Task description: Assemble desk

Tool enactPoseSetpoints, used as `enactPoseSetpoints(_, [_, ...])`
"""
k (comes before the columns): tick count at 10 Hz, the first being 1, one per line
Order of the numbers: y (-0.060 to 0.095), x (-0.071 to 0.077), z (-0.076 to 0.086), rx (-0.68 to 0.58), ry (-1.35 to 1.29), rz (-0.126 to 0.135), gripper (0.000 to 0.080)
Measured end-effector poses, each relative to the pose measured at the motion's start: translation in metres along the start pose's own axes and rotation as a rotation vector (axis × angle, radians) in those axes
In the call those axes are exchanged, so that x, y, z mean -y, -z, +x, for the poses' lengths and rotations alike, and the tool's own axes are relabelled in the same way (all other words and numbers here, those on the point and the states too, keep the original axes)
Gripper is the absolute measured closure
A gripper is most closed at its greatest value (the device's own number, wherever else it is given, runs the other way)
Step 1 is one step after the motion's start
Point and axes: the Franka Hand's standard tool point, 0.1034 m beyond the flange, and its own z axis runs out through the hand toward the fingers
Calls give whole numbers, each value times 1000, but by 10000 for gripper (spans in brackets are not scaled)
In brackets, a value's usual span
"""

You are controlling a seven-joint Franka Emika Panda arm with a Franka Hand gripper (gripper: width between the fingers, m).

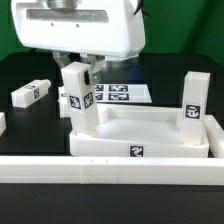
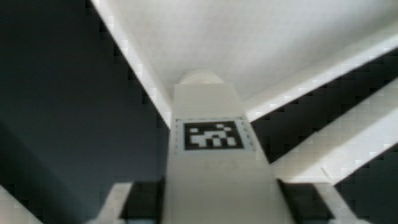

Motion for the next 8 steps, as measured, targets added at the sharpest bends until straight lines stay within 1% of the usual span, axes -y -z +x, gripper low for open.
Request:
enactPoseSetpoints(3, [-1,10,-7,1,-252,14,509])
enactPoseSetpoints(6, [-3,16,-9,6,-513,55,509])
enactPoseSetpoints(7, [-3,19,-10,18,-621,63,509])
enactPoseSetpoints(8, [-4,20,-11,21,-643,65,509])
